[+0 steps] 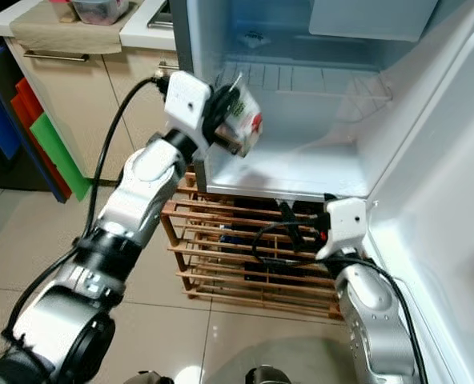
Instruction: Restocking fridge
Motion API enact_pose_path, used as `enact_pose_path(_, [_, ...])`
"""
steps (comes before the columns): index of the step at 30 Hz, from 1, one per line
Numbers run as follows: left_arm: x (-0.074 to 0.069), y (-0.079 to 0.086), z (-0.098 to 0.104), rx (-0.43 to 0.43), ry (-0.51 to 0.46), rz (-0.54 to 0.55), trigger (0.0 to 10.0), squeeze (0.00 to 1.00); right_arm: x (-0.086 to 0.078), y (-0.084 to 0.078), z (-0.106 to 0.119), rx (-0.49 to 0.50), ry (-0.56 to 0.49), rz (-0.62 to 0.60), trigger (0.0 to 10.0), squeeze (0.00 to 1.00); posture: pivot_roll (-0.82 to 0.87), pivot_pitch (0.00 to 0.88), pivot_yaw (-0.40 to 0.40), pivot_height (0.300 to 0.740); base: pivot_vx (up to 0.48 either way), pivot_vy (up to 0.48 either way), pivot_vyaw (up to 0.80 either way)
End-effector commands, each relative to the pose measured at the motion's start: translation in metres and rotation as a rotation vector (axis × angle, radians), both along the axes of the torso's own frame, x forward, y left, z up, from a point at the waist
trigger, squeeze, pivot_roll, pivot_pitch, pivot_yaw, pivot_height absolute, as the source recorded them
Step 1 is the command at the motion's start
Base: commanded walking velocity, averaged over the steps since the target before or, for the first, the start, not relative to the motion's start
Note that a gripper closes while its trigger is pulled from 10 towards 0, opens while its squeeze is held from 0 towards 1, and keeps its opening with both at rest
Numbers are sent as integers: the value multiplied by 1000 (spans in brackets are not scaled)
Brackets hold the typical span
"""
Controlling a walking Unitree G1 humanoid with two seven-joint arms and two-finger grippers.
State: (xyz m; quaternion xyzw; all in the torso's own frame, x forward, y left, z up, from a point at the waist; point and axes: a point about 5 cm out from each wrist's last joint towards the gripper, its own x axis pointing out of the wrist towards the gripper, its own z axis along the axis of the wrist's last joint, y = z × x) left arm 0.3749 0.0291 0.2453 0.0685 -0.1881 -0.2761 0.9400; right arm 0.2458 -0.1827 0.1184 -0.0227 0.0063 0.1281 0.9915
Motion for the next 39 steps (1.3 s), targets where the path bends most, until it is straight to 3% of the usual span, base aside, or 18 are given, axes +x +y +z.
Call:
enact_pose_path(1, [6, -1, 6, -7, -14, 25, 10000, 0, -5, 0, 2, -25, 4, -9, 10000, 0, -269, 147, 43, 740, 0, 0, 0])
enact_pose_path(7, [4, -13, 8, -96, 21, -32, 10000, 0, -20, -4, 6, -28, -7, -57, 10000, 0, -321, 168, 75, 740, 0, 0, 0])
enact_pose_path(11, [-6, -13, -11, -182, 66, -48, 10000, 0, -16, -4, 17, -6, -45, -97, 10000, 0, -304, 173, 64, 740, 0, 0, 0])
enact_pose_path(14, [-7, -14, -11, -198, 56, -42, 10000, 0, -13, -1, 18, -16, -47, -83, 10000, 0, -293, 172, 55, 740, 0, 0, 0])
enact_pose_path(22, [5, 0, 1, -196, 21, 50, 10000, 0, -4, 7, 22, -22, -54, -40, 10000, 0, -267, 172, 40, 740, 93, -432, 190])
enact_pose_path(30, [12, 15, 5, -167, 4, 106, 10000, 0, 1, 14, 23, 5, -61, -46, 10000, 0, -255, 155, 52, 740, 0, 0, 280])
enact_pose_path(34, [19, 28, 22, -149, -31, 143, 10000, 0, -1, 14, 21, 6, -56, -45, 10000, 0, -258, 156, 54, 740, 0, 0, 0])
enact_pose_path(39, [22, 29, 32, -131, -48, 135, 10000, 0, -3, 14, 20, 6, -51, -45, 10000, 0, -265, 162, 63, 740, 0, 0, 0])
